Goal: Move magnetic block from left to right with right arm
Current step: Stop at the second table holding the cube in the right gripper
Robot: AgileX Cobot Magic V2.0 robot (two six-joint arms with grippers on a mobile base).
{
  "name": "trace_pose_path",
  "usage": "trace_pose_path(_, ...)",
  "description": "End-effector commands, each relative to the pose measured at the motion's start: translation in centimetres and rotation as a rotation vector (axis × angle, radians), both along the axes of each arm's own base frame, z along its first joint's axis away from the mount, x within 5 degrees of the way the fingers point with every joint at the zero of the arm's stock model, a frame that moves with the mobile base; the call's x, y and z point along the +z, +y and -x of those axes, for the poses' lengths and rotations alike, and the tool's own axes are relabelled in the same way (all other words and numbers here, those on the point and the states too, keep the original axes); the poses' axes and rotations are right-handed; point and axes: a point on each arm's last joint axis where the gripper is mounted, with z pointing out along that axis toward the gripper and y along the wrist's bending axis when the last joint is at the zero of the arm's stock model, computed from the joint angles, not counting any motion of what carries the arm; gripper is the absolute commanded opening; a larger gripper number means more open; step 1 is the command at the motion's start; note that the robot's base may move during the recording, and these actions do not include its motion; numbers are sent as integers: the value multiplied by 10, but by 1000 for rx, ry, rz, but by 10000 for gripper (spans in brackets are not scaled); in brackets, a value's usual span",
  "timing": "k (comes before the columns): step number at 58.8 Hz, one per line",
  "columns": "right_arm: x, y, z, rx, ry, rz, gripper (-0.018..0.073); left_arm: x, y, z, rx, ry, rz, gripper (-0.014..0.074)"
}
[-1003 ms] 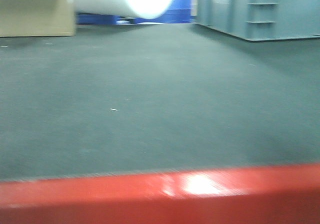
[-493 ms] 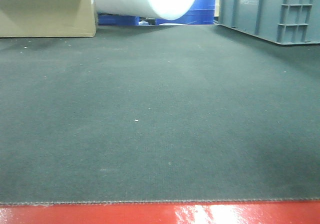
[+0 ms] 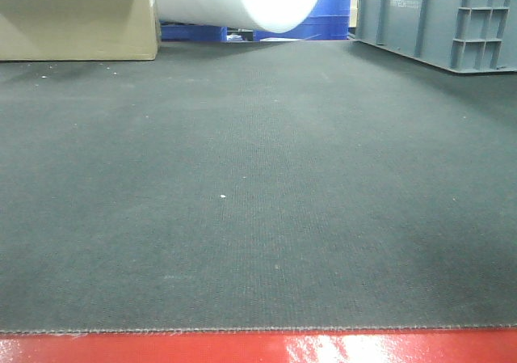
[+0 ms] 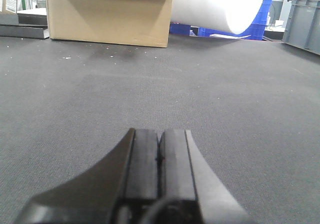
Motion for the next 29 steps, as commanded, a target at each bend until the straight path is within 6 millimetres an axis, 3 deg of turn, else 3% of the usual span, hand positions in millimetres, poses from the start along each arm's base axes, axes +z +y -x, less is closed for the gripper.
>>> trace_pose_path(1, 17, 1, 0, 7, -109, -18, 171, 6, 0, 1, 0, -90, 9, -116)
trace_pose_path(29, 18, 2, 0, 21, -83, -57, 171, 6, 0, 1, 0, -90, 9, -116)
